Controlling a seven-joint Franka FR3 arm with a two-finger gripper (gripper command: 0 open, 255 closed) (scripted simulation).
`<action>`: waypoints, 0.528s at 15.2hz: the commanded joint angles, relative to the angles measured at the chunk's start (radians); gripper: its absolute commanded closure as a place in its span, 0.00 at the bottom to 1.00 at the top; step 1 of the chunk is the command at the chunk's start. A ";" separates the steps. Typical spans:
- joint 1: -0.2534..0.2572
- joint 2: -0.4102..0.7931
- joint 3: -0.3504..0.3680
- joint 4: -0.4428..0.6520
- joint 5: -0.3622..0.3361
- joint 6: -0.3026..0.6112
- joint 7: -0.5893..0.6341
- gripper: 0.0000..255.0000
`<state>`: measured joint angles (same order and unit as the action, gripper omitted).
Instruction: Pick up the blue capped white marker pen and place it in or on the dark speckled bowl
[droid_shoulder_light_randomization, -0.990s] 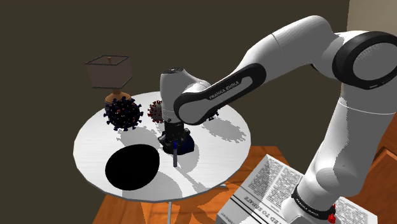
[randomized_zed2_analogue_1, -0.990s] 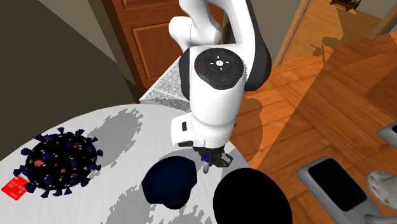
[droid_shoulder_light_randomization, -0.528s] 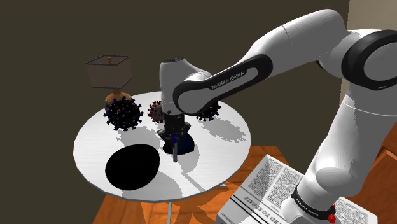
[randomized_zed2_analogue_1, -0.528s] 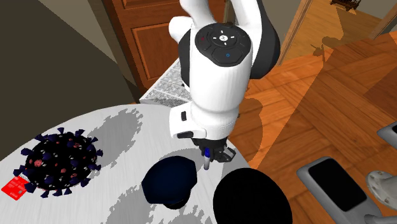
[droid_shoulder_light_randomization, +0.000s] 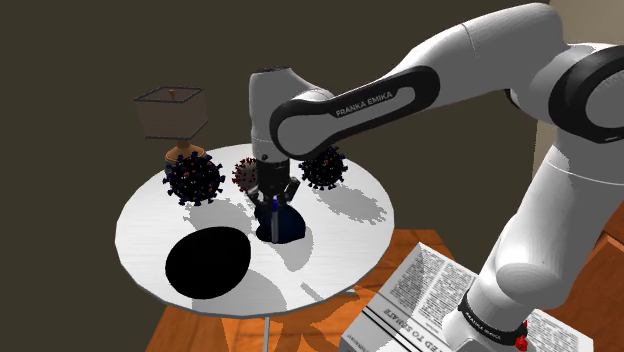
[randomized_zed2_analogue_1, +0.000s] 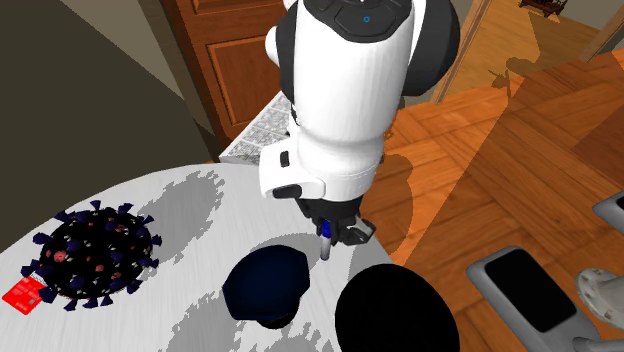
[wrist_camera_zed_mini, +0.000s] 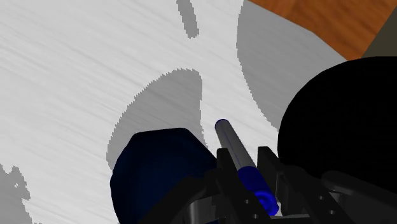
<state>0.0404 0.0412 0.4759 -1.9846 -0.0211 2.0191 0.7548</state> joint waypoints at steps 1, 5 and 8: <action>0.000 -0.007 0.000 0.019 0.003 -0.025 -0.002 1.00; -0.001 -0.020 0.000 0.058 0.011 -0.077 -0.007 1.00; -0.002 -0.028 -0.001 0.091 0.014 -0.116 -0.010 1.00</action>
<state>0.0389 0.0156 0.4756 -1.9079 -0.0078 1.9197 0.7470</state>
